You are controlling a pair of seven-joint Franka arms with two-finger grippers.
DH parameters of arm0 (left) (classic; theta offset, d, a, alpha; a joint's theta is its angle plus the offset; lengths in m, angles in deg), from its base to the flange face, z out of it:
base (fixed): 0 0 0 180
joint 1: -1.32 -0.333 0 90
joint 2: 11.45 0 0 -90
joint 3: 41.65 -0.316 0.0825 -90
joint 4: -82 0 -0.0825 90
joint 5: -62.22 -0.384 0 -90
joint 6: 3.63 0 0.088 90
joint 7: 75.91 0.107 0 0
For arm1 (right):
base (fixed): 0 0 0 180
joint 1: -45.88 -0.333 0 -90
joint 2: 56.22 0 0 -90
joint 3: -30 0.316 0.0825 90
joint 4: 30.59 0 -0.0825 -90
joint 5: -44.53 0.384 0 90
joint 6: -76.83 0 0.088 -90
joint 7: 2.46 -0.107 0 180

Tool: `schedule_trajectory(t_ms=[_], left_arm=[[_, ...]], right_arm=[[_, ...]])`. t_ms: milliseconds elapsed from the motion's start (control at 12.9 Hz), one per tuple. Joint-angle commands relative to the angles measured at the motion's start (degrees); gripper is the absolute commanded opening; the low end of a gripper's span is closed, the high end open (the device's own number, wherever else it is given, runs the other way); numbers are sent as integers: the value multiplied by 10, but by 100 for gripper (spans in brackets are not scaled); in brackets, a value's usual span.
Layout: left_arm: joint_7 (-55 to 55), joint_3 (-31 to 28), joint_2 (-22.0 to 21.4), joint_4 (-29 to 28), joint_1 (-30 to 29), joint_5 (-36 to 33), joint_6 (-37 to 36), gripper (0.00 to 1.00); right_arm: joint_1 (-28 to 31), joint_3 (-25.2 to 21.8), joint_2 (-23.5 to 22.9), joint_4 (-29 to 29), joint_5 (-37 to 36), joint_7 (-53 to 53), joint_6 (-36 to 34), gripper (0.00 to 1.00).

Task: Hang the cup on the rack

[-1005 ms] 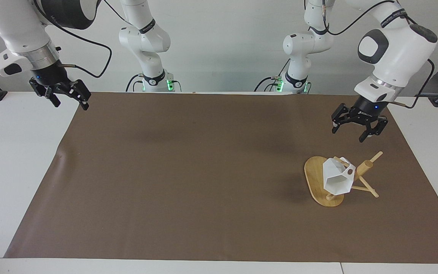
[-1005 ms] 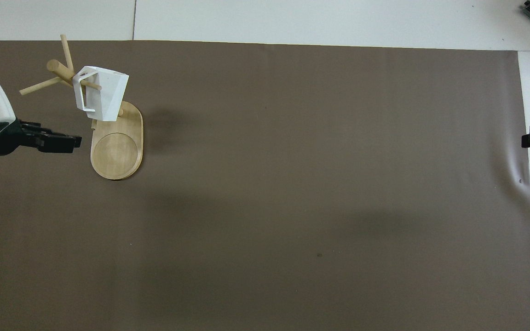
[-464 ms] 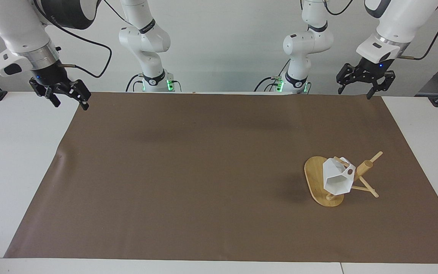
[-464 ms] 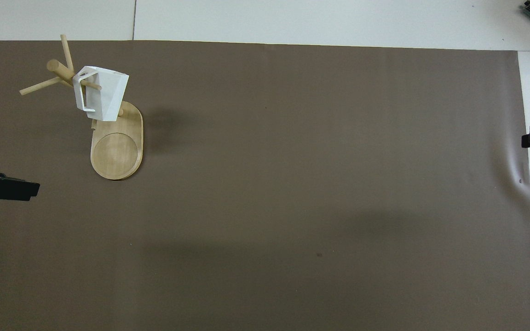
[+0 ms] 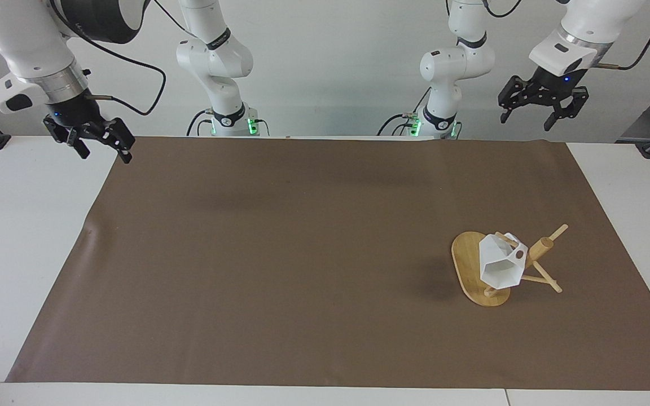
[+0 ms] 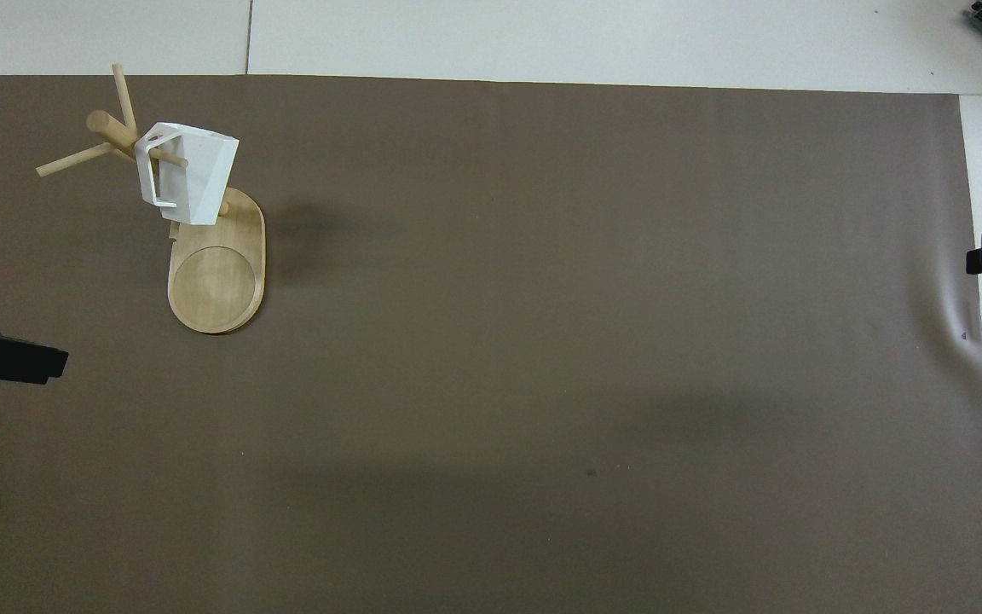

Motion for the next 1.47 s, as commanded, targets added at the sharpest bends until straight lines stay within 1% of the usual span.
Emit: schedule_trajectory(t_ms=[0, 155, 232, 309, 464, 773, 850, 927, 1082, 1391], left_arm=[[-16, -21, 34, 43, 56, -20, -33, 100], [-15, -130, 37, 52, 166, -34, -38, 100], [-15, -168, 37, 53, 194, -31, -37, 100], [-16, -179, 35, 52, 198, -31, -37, 100], [-17, -177, 30, 46, 192, -32, -37, 100], [-20, -162, 38, 50, 165, -34, -20, 100], [-19, -162, 42, 52, 164, -34, -20, 100], [-19, -162, 56, 58, 164, -33, -25, 100], [-19, -159, 81, 95, 157, -30, -39, 100], [-20, -159, 80, 95, 157, -32, -21, 100]], right_arm=[[1, -1, 8, -11, 11, 12, 4, 100], [1, -2, 8, -11, 11, 12, 4, 100], [1, -1, 8, -11, 11, 12, 4, 100], [1, -1, 8, -11, 11, 12, 4, 100], [1, -1, 8, -11, 11, 12, 4, 100], [1, -1, 8, -11, 11, 12, 4, 100], [1, -1, 8, -11, 11, 12, 4, 100], [1, -1, 8, -11, 11, 12, 4, 100], [1, -1, 8, -11, 11, 12, 4, 100], [1, -1, 8, -11, 11, 12, 4, 100]])
